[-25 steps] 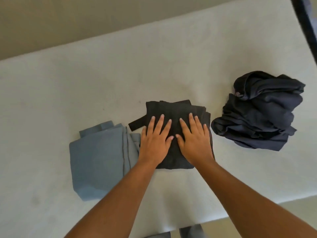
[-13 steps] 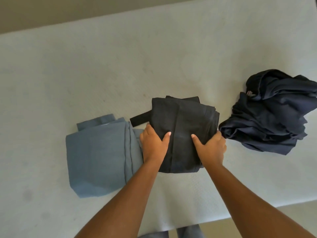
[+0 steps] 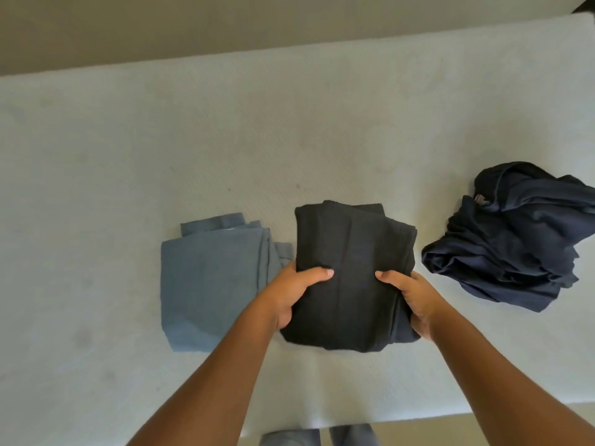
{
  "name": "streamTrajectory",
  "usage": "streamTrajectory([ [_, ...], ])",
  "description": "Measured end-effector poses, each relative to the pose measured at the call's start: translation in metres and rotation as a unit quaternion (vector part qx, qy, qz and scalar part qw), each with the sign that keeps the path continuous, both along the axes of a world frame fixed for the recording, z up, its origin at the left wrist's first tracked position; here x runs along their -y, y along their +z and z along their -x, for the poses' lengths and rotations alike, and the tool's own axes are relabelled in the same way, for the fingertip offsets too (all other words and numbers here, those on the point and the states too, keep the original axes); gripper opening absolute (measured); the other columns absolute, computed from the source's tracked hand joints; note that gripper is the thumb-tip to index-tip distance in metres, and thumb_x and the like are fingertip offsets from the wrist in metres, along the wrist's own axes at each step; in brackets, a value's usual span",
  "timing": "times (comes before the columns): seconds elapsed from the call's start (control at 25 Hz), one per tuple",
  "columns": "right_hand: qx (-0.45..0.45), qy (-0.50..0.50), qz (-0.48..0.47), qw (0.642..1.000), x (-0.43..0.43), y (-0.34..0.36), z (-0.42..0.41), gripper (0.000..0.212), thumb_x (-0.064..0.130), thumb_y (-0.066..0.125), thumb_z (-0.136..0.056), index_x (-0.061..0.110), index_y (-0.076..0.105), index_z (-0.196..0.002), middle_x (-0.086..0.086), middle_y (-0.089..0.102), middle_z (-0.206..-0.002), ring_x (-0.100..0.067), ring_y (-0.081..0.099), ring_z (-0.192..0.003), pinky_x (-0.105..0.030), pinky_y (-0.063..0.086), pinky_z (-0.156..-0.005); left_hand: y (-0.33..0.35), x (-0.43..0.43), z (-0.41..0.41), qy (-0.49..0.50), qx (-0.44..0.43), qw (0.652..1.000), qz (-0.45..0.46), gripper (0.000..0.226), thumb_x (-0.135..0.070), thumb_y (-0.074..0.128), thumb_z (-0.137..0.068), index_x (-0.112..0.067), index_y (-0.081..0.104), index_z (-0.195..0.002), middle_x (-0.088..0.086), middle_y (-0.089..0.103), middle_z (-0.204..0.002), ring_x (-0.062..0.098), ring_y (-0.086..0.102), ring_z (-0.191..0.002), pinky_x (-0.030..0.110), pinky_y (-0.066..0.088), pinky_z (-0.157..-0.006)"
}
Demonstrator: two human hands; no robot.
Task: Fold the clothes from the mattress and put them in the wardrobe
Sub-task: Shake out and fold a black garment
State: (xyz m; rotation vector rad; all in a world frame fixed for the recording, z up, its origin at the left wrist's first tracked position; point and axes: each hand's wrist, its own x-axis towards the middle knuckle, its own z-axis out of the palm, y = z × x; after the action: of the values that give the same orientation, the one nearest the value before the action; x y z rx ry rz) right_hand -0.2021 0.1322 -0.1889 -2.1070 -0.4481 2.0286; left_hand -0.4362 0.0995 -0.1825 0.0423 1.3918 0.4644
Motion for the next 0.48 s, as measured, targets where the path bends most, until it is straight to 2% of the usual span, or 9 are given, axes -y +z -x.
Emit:
streamTrajectory([
  [0.12, -0.094, 0.045, 0.003, 0.995, 0.012, 0.044, 0.035, 0.049, 0.025, 0.080, -0.081, 0.015, 0.062, -0.125, -0.009, 0.076, -0.113, -0.035, 0.073, -0.103, -0.048, 0.059, -0.086, 0.051, 0.042, 0.045, 0.057, -0.006, 0.998, -0.010, 0.045, -0.019, 0.082, -0.081, -0.019, 0.065, -0.123, 0.004, 0.079, -0.107, 0.025, 0.075, -0.099, 0.039, 0.059, -0.088],
  [0.24, -0.155, 0.100, -0.016, 0.983, 0.022, 0.071, 0.091, 0.039, 0.022, 0.077, -0.086, 0.019, 0.064, -0.124, -0.003, 0.078, -0.111, -0.025, 0.076, -0.099, -0.043, 0.061, -0.084, 0.080, 0.080, 0.102, 0.106, -0.043, 0.993, -0.023, 0.051, -0.021, 0.081, -0.074, -0.018, 0.067, -0.123, 0.005, 0.078, -0.111, 0.028, 0.074, -0.104, 0.042, 0.059, -0.088],
  [0.36, -0.118, 0.163, -0.052, 0.978, 0.028, 0.048, 0.153, 0.058, 0.038, 0.083, -0.082, 0.026, 0.058, -0.133, 0.003, 0.073, -0.120, -0.023, 0.072, -0.106, -0.045, 0.058, -0.095, 0.063, 0.100, 0.160, 0.142, -0.100, 0.984, -0.036, 0.055, -0.025, 0.082, -0.079, -0.021, 0.064, -0.131, 0.005, 0.074, -0.122, 0.029, 0.071, -0.111, 0.047, 0.057, -0.098],
  [0.48, -0.060, 0.197, -0.043, 0.978, 0.035, 0.001, 0.196, 0.072, 0.046, 0.075, -0.088, 0.022, 0.043, -0.148, -0.004, 0.058, -0.141, -0.030, 0.060, -0.123, -0.048, 0.051, -0.106, 0.006, 0.108, 0.196, 0.137, -0.197, 0.970, -0.028, 0.062, -0.037, 0.077, -0.089, -0.024, 0.049, -0.143, 0.002, 0.063, -0.138, 0.027, 0.063, -0.122, 0.047, 0.052, -0.105],
])
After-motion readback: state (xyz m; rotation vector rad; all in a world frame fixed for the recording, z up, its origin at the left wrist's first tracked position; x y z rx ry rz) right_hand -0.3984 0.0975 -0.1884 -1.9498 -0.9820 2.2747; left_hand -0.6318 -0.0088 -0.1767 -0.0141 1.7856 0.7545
